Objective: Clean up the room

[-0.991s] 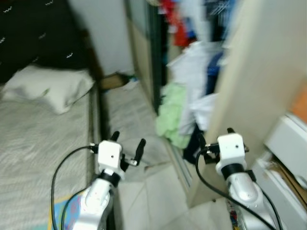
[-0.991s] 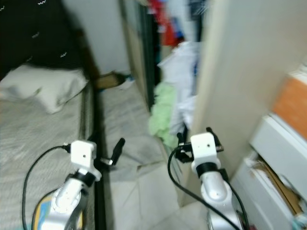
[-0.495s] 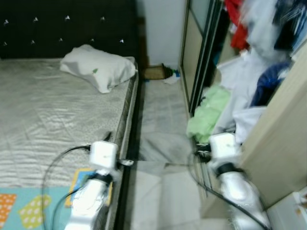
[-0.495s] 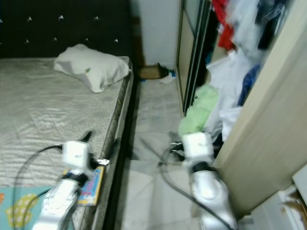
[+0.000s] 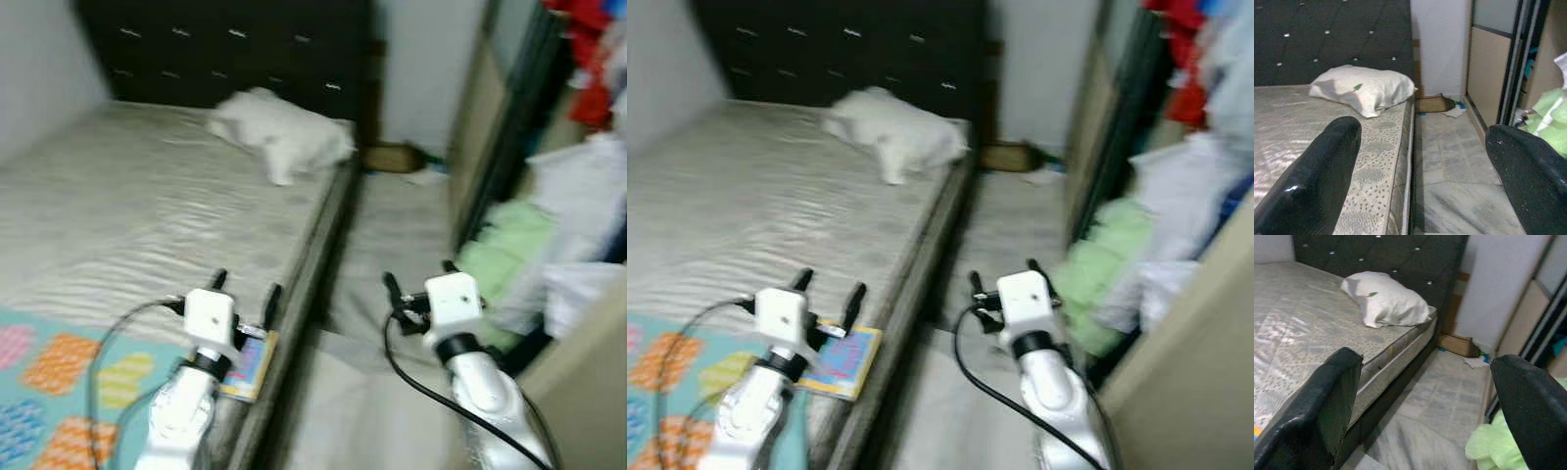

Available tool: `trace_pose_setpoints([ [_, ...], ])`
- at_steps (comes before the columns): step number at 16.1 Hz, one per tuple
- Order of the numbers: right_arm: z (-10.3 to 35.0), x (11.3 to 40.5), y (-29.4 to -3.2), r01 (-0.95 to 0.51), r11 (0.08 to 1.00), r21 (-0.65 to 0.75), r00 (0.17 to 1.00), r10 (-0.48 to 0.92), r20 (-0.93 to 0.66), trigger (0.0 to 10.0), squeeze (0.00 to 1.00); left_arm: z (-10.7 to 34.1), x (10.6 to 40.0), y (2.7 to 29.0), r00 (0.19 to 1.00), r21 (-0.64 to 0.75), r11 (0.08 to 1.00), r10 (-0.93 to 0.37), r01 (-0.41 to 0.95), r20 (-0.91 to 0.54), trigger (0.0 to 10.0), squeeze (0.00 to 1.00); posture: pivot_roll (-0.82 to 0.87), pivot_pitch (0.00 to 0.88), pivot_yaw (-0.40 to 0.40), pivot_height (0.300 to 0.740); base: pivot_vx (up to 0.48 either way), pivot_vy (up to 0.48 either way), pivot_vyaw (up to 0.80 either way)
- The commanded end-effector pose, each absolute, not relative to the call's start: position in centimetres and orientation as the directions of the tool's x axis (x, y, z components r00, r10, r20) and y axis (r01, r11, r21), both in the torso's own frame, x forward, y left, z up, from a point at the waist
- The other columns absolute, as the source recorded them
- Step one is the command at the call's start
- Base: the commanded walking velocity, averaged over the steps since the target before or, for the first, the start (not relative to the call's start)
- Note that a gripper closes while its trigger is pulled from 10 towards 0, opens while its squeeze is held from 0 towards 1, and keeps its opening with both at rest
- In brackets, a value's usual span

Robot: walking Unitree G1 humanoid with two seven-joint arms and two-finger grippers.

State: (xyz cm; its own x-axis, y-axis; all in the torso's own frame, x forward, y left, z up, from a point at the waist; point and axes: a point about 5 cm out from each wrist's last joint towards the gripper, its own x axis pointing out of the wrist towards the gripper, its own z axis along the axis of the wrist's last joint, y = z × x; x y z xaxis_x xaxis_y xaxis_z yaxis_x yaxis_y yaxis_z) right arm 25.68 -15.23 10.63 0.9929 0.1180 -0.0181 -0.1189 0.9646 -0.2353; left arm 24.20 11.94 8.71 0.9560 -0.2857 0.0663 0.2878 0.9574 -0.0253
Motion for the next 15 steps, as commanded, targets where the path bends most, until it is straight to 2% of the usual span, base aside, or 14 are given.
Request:
trace_pose_setpoints([
  [1,10.67,25.67,-15.18,-0.116,0.968,-0.222,0.993,0.115,-0.018,10.0,0.00,8.97,24.29,12.02,0.954,-0.008,0.956,-0.292,0.293,0.075,10.0,0.00,-0.01,0.030,0.016,0.740,0.000,0.000,0.80],
  [15,10.55,25.76,-14.90,-0.133,0.968,-0.212,0.991,0.131,-0.023,10.0,0.00,8.98,24.46,11.96,0.954,-0.006,0.957,-0.290,0.291,0.076,10.0,0.00,-0.01,0.031,0.018,0.740,0.000,0.000,0.80],
])
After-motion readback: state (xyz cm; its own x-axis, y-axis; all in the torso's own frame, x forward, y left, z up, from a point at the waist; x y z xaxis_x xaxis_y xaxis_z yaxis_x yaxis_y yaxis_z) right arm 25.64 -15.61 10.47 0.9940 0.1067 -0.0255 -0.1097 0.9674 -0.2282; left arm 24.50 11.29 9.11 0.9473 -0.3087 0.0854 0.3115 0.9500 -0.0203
